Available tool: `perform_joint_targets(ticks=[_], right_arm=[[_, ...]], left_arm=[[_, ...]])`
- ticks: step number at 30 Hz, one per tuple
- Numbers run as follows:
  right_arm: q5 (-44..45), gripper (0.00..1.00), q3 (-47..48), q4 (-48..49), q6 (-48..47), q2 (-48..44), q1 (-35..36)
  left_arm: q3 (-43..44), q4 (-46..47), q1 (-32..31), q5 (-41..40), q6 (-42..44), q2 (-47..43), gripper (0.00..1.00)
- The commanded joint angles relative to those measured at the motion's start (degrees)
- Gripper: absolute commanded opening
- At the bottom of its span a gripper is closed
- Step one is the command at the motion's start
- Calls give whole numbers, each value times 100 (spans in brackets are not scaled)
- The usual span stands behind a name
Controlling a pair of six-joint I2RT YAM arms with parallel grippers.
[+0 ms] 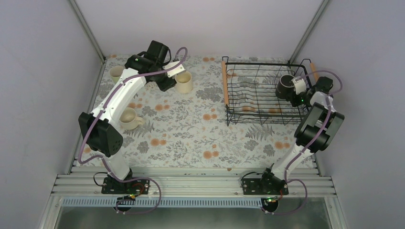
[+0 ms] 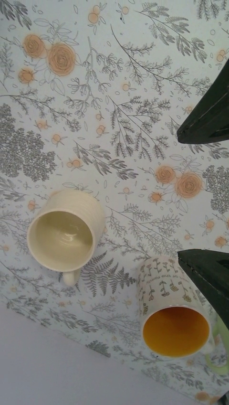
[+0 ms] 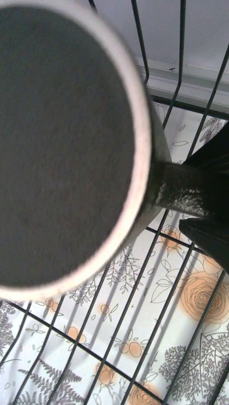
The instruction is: Unload the cups from the dish rack
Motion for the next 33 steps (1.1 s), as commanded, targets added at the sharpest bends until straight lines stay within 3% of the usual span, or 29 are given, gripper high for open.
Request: perform_joint_targets(ticks=[1, 6, 22, 28, 31, 33], right_arm=[[-202, 17, 255, -69, 104, -205, -33], [-48, 4, 24, 189, 199, -450, -38], [-220, 4, 508, -77, 666, -283, -10], [-491, 4, 549, -246, 766, -810, 112], [-611, 4, 517, -273, 838, -1186, 186], [-744, 4, 581, -438, 878, -1353, 220]], left_arm=[[-109, 263, -29, 282, -59, -269, 56], [-512, 657, -31, 361, -32, -503, 55], [-1356, 1328, -31, 746, 58, -1116, 51], [-1489, 1882, -40, 957, -197, -1239, 45], [-1544, 2178, -61, 1021, -289, -1255, 50], [-1520, 2356, -86, 1066, -358, -1259, 61]])
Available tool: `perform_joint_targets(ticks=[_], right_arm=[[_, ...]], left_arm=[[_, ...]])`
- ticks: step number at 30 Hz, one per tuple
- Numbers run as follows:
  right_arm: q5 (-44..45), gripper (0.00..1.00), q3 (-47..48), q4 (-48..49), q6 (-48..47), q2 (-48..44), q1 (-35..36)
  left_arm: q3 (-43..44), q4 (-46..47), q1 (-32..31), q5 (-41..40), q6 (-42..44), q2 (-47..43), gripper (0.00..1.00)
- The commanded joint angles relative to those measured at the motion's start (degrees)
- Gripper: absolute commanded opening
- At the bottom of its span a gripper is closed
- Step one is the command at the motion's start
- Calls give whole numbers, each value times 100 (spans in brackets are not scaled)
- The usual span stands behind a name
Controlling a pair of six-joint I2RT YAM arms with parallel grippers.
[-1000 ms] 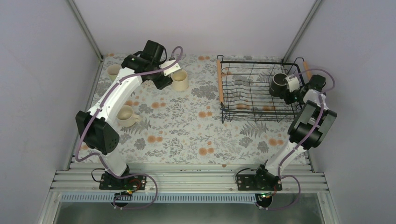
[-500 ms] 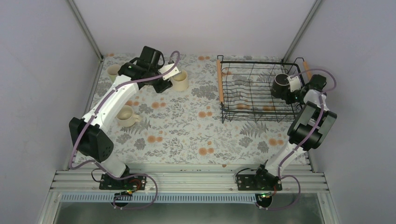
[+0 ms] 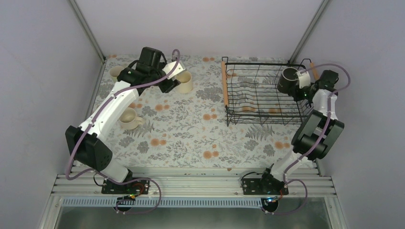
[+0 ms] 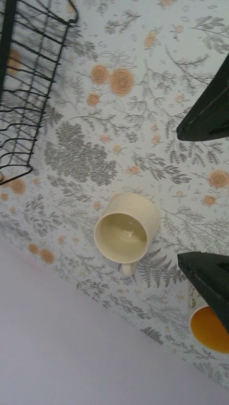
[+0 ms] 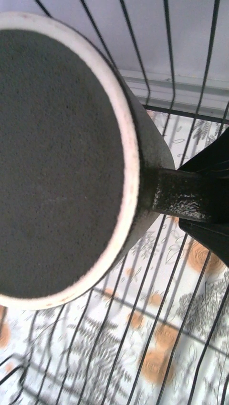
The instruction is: Unload the cups from the dish rack
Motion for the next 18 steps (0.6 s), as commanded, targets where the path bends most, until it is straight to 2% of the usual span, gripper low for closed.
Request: perform_joint_targets(ticks=[1, 4, 7, 13, 18], right_arm=[[-850, 4, 358, 99, 173, -899, 130], [-1069, 4, 486, -189, 219, -1169, 205], [-1408, 4, 672, -509, 287, -1422, 289], [-2598, 4, 1791, -1719, 371, -1227, 583], [-3503, 3, 3138, -2539, 824, -587, 1136]], left_arm=[[-24, 706, -78, 269, -268, -138, 67], [-29, 1070, -168, 470, -398, -199, 86], [-60, 1525, -316, 697, -496, -239, 99], [-392, 2807, -497, 1340, -615, -357, 100], [-1580, 4887, -554, 1838, -656, -831, 100]])
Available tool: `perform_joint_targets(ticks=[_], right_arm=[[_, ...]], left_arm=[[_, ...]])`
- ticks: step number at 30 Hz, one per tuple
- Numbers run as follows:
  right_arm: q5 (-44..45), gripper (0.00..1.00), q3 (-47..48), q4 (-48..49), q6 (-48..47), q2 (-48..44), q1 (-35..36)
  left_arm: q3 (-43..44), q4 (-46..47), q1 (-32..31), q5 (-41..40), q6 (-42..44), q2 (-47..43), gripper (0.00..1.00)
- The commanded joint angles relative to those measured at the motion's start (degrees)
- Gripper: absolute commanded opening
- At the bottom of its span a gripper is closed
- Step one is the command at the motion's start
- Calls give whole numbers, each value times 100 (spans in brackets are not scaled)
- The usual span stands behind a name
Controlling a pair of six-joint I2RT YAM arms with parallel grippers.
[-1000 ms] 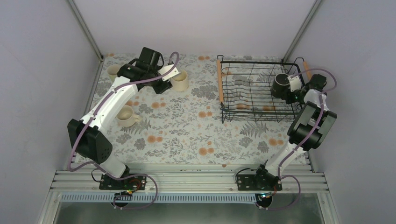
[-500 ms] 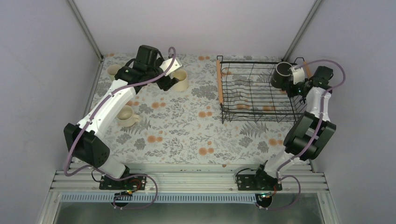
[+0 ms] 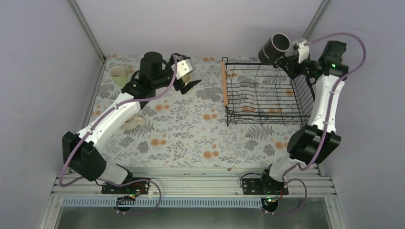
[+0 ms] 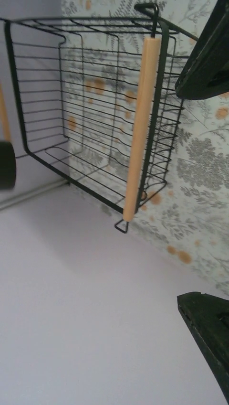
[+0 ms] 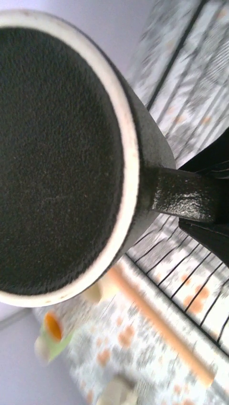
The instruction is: Unload the cups from the dish rack
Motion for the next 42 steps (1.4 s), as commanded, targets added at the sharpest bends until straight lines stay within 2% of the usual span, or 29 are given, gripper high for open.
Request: perform_joint_targets(ticks=[1, 6, 10, 16, 19, 21, 29, 34, 39, 40, 42], right_arm=[[-1711, 3, 1274, -592, 626, 504, 534], [-2589, 3, 2074, -638, 1527, 1089, 1113], [-3347, 3, 1808, -285, 2060, 1247, 1449], [-4311, 3, 928, 1021, 3303, 991, 1670], [-4493, 3, 286, 2288, 4545, 743, 1784], [-4632, 3, -9, 2895, 5003, 627, 1907], [-4780, 3, -500, 3480, 5524, 310, 2544], [-4784, 3, -680, 3685, 5717, 288, 2703], [-4790, 4, -800, 3791, 5798, 279, 2726], [-4794, 3, -808, 3796, 5798, 279, 2739], [-4766, 3, -813, 3805, 5810, 280, 2741]], left_arm=[[-948, 2314, -84, 577, -112, -450, 100], [-1191, 3394, -390, -331, 198, -109, 100], [-1261, 4039, -589, -1127, 475, 219, 100], [-1258, 4860, -662, -1854, 564, 715, 100], [-1121, 4994, -713, -1969, 536, 951, 100], [-1015, 5049, -782, -2056, 595, 1100, 100], [-727, 5386, -955, -2463, 828, 1587, 99], [-614, 5638, -1056, -2836, 1030, 1756, 97], [-517, 5591, -1058, -2894, 1088, 1721, 72], [-529, 5591, -1058, -2923, 1070, 1693, 63], [-603, 5708, -1058, -2999, 1067, 1639, 32]])
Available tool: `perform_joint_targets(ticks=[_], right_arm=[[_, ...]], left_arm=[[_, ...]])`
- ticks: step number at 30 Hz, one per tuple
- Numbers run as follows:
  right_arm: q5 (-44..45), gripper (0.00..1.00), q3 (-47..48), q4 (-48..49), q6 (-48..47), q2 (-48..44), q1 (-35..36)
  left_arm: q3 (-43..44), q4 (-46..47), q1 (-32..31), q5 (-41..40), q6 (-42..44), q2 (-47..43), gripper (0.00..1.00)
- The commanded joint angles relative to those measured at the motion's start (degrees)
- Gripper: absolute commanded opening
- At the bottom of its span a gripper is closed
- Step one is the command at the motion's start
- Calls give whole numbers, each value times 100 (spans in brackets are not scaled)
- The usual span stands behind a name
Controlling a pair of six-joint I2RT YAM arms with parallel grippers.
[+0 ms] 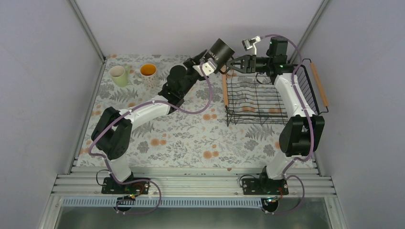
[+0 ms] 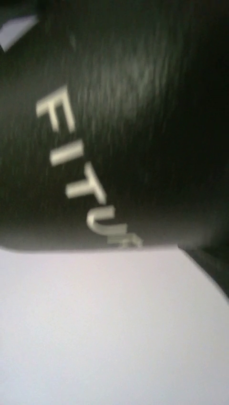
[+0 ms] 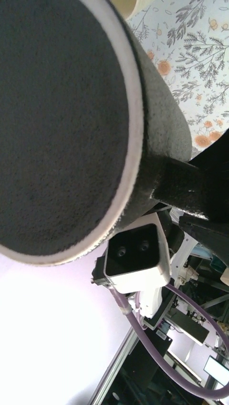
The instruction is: Unload the cups from the dish rack
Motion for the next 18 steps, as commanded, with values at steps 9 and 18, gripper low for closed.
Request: perform_joint_targets(ticks=[9, 18], right_arm=[[-1225, 3, 9, 513, 93, -157, 64], [-1256, 94, 64, 487, -314, -96, -82]], left_arm=[[-103, 556, -59, -325, 75, -305, 6], [-282, 389, -51, -486, 295, -748, 2]])
